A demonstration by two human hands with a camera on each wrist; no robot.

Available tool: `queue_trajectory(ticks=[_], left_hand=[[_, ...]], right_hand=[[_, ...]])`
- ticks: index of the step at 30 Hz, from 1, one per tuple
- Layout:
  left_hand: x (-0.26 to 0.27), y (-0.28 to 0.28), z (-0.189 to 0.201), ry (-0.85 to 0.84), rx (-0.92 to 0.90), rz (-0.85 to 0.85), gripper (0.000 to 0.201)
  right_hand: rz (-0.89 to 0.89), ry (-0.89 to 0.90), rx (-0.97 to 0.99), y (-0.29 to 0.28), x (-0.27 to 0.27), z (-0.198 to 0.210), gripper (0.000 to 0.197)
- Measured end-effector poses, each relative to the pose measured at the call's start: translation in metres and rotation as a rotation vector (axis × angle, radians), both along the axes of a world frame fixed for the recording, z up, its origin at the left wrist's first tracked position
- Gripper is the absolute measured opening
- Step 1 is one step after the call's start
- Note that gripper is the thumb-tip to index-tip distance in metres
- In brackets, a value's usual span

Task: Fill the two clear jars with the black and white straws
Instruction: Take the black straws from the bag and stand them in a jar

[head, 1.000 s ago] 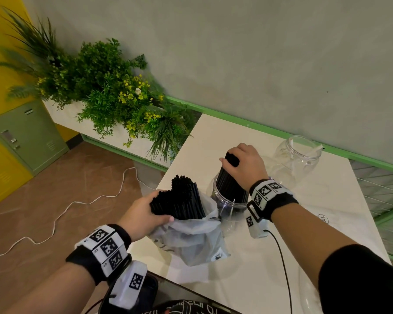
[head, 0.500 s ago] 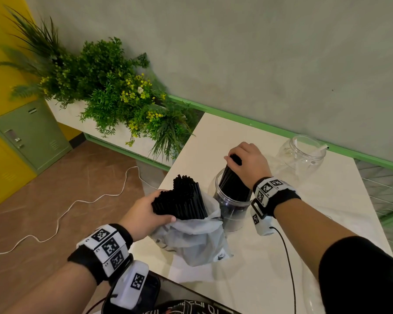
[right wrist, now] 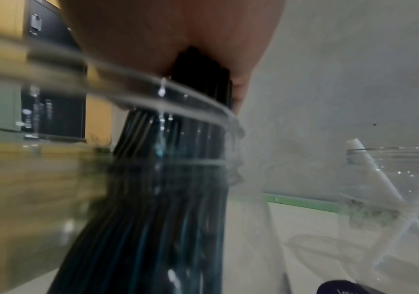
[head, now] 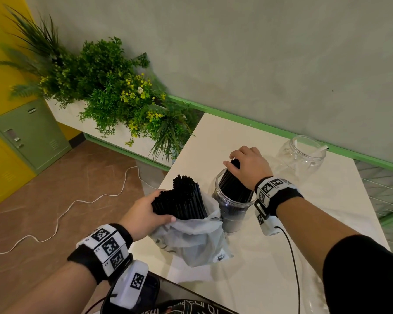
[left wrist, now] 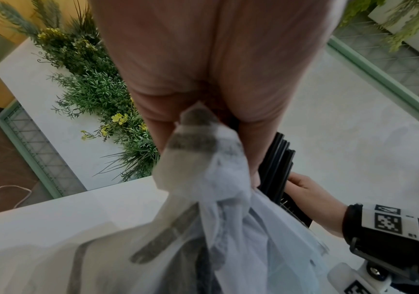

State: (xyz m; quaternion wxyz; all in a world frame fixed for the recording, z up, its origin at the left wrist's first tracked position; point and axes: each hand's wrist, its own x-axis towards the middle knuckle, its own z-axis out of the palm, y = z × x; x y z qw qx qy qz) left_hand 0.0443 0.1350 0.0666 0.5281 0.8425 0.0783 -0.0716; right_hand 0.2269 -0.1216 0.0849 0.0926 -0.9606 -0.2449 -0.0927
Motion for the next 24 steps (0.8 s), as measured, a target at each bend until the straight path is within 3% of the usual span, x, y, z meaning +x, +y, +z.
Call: queue_trajectory(ticks=[5,15,21,24], left_hand=[[0.000,-0.001,0.001,-0.005,-0.002,0.000,0.050],[-0.004,-0.004,0.005,-0.010,0.021,0.002,0.047],[-0.007,-0.006,0.007,-0.008,0.041,-0.006,0.047],[-0.008,-0.007,0.007,-0.016,0.047,-0.005,0.048]], right_hand=[[-0.006,-0.015,0.185,0.003,0.001,0.002,0.029],[-0.082,0.116,0.023,-0.002,0.000,0.004,0.036],[-0.094,0.018,0.047,-0.006,-0.010,0.007,0.051],[-0.075,-0.025,0.200,-0.001,-0.022,0.017,0.057]])
